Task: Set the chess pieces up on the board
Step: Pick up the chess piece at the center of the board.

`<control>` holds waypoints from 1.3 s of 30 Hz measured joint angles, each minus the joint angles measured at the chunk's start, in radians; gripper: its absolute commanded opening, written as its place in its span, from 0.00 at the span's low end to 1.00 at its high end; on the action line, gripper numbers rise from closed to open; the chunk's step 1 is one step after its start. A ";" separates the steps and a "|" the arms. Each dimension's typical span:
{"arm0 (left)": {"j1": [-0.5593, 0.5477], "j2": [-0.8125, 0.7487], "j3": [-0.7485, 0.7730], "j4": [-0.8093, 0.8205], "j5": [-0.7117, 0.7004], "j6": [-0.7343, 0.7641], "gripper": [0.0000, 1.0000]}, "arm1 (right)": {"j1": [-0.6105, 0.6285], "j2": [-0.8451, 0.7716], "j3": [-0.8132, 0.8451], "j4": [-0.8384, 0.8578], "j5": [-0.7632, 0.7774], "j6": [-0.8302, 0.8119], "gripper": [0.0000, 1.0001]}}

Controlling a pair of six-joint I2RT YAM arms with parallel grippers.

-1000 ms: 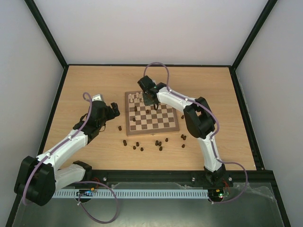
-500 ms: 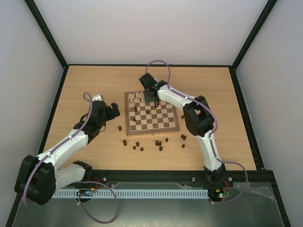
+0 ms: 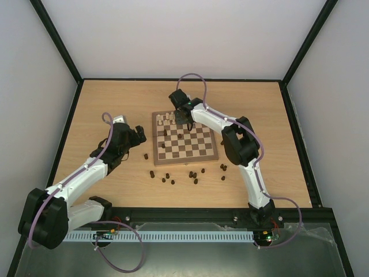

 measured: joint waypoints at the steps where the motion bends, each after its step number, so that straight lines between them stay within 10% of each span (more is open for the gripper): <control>1: 0.000 0.000 0.000 0.000 0.000 0.000 1.00 | 0.000 0.000 0.000 0.000 0.000 0.000 0.23; 12: 0.000 0.000 0.000 0.000 0.000 0.001 1.00 | 0.000 0.002 0.000 -0.001 -0.014 0.001 0.29; 20: 0.000 -0.001 0.000 -0.002 -0.003 0.002 1.00 | 0.019 -0.107 -0.076 -0.007 -0.014 0.018 0.62; 24: 0.000 -0.018 0.000 -0.005 -0.005 0.002 1.00 | 0.039 -0.281 -0.208 0.004 -0.015 0.031 0.99; 39: -0.002 -0.167 0.000 -0.101 0.028 -0.056 0.99 | 0.047 -0.838 -0.874 0.087 -0.071 0.094 0.85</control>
